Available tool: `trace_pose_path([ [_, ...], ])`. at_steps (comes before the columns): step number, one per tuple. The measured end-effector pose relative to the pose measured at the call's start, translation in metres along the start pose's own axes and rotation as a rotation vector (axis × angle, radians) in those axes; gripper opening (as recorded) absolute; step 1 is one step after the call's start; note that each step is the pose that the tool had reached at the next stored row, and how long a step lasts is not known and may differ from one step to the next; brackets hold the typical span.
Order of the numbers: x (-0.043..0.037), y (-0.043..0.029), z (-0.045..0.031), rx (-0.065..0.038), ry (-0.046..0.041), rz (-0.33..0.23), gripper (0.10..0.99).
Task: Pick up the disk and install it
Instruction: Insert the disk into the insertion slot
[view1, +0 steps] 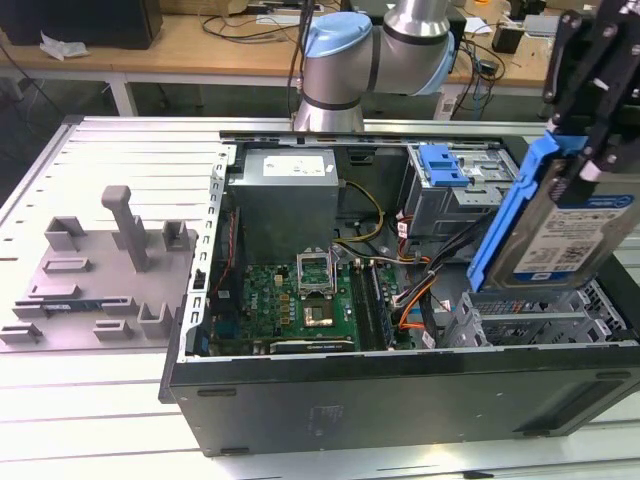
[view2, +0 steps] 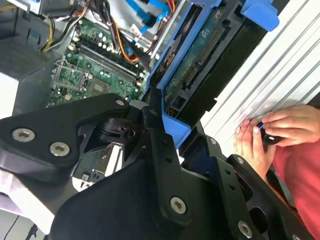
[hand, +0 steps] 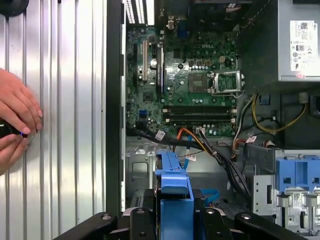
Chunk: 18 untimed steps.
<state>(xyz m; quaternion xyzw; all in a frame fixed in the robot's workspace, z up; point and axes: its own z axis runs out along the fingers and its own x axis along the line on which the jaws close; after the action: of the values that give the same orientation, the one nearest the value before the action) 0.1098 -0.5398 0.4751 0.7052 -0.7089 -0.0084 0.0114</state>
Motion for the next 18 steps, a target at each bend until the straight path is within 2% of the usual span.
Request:
trace_pose_path([
  [2,0.0001,-0.0035,0.0008,0.000,0.0001,0.000,0.365],
  [18,0.0001,-0.0039,0.0057,0.000,0.0001,0.000,0.365],
])
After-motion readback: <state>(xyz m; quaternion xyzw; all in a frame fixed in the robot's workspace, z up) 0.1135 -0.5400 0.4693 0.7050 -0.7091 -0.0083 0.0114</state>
